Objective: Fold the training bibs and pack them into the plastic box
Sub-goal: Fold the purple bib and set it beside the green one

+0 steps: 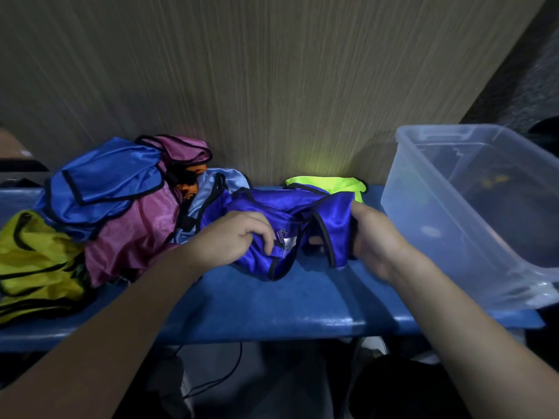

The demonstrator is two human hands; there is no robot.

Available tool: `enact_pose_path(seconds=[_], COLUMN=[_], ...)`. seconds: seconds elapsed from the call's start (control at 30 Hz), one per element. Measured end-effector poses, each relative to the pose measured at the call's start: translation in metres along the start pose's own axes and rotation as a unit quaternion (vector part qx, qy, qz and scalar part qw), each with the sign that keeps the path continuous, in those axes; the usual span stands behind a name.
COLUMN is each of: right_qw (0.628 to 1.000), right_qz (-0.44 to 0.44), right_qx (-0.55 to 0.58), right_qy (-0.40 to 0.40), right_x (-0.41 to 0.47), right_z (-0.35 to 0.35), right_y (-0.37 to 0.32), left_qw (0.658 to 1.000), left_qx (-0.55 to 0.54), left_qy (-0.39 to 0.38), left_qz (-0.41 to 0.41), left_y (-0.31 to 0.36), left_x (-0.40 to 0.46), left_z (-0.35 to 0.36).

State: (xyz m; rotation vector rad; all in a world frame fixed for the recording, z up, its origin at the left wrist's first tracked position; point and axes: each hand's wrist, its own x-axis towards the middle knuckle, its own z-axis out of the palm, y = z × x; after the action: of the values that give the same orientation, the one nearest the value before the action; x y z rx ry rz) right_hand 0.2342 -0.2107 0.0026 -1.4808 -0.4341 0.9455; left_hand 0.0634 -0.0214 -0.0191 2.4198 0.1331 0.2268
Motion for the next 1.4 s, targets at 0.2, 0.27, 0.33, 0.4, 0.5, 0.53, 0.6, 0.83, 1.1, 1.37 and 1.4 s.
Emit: enact_pose_path(seconds=[0.2,0.27,0.33,0.4,0.5,0.53,0.6,0.83,1.1,1.37,1.4], right_qw=[0.994,0.992,0.988,0.985,0.978,0.975,0.971,0.934,0.795,0.855,0.858], right_qz=[-0.034,-0.064,-0.105,-0.142,-0.191,-0.204,-0.217,-0.323,-0.458,-0.329,-0.314], right_qx=[0.097,0.102,0.099,0.090,0.089,0.090,0.089,-0.133,-0.389,-0.384,-0.387], right_qy=[0.039,0.049,0.050,0.045,0.014,-0.003,-0.045,-0.077,0.088,0.117,0.122], right_x=[0.001,0.002,0.002,0.000,-0.003,-0.004,-0.006,-0.007,-0.007,-0.007,-0.007], right_z=[0.002,-0.003,-0.005,-0.005,-0.003,-0.002,0.001,0.006,0.009,0.014,0.015], right_y=[-0.001,-0.001,-0.001,0.000,-0.001,-0.002,-0.003,-0.002,0.000,0.005,0.005], left_qw=[0.994,0.992,0.990,0.989,0.990,0.991,0.992,0.988,0.989,0.993,0.993], left_qx=[0.040,0.067,0.097,0.101,0.097,0.096,0.103,0.114,0.109,0.086,0.081], left_qy=[-0.029,-0.024,0.008,0.042,0.059,0.056,0.055,0.069,0.072,0.074,0.079], left_qz=[-0.095,-0.101,-0.103,-0.102,-0.078,-0.071,-0.052,-0.073,-0.074,-0.034,-0.019], left_y=[-0.006,-0.006,-0.007,-0.008,-0.010,-0.009,-0.010,-0.014,-0.013,-0.002,0.000], left_x=[-0.004,-0.004,-0.003,-0.001,0.001,0.002,0.002,0.003,0.001,-0.001,-0.001], left_z=[0.000,0.001,0.004,0.005,0.005,0.004,0.005,0.005,0.004,0.002,0.002])
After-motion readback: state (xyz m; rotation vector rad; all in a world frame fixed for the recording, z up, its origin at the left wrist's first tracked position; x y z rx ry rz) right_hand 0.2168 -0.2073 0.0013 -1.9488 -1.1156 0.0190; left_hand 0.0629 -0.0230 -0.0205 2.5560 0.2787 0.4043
